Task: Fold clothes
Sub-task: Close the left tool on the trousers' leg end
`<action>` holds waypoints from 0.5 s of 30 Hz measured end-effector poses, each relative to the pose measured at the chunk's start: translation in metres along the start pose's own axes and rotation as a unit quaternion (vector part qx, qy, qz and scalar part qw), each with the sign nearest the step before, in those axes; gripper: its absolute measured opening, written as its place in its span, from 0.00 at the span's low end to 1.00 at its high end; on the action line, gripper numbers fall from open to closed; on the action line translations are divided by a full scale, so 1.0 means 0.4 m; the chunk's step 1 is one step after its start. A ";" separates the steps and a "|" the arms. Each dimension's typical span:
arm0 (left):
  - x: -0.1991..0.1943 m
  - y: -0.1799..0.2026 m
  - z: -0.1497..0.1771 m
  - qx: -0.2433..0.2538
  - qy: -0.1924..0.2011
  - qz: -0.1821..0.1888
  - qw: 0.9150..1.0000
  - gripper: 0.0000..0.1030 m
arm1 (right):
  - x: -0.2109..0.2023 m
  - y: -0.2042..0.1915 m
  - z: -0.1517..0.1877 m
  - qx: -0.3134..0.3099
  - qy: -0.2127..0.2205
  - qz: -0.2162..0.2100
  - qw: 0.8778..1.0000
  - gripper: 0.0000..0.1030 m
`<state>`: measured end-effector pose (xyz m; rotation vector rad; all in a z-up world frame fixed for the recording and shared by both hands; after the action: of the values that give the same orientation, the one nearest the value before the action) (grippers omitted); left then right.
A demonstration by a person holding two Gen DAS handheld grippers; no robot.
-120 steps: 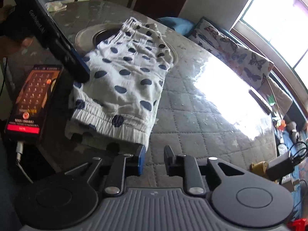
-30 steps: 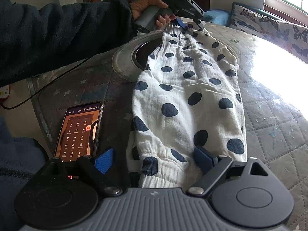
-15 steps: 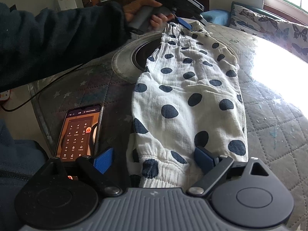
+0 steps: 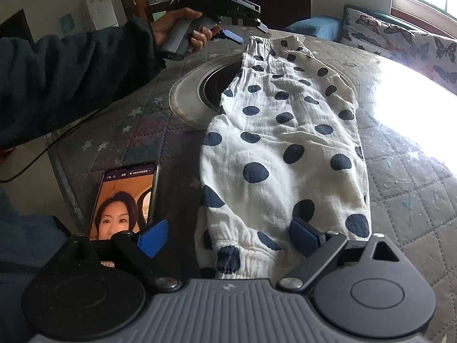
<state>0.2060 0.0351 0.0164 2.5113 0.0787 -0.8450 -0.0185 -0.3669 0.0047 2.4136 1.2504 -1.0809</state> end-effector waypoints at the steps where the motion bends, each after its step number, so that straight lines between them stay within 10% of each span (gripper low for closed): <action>1: 0.006 0.001 0.004 0.000 -0.002 -0.002 1.000 0.66 | -0.002 0.001 -0.002 0.003 0.000 0.000 1.000 0.91; 5: 0.016 0.005 0.009 0.000 0.004 -0.004 1.000 0.63 | -0.016 0.006 -0.013 0.015 0.007 -0.003 1.000 0.91; 15: 0.031 -0.011 0.018 -0.024 0.014 0.000 1.000 0.17 | -0.058 0.020 -0.047 0.027 0.039 0.012 0.999 0.91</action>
<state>0.2110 0.0344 0.0023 2.4783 0.1064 -0.7975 -0.0114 -0.3770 0.0331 2.5274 1.2261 -1.0370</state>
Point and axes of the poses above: each gripper's, at about its wrist camera, not at the fingertips, and x roughly the way its jaws point, y to its right, z to its underside, the point moved 3 cm from there along x, roughly the way its jaws point, and after that the axes turned 6 degrees about y, right-handed, at the moved point
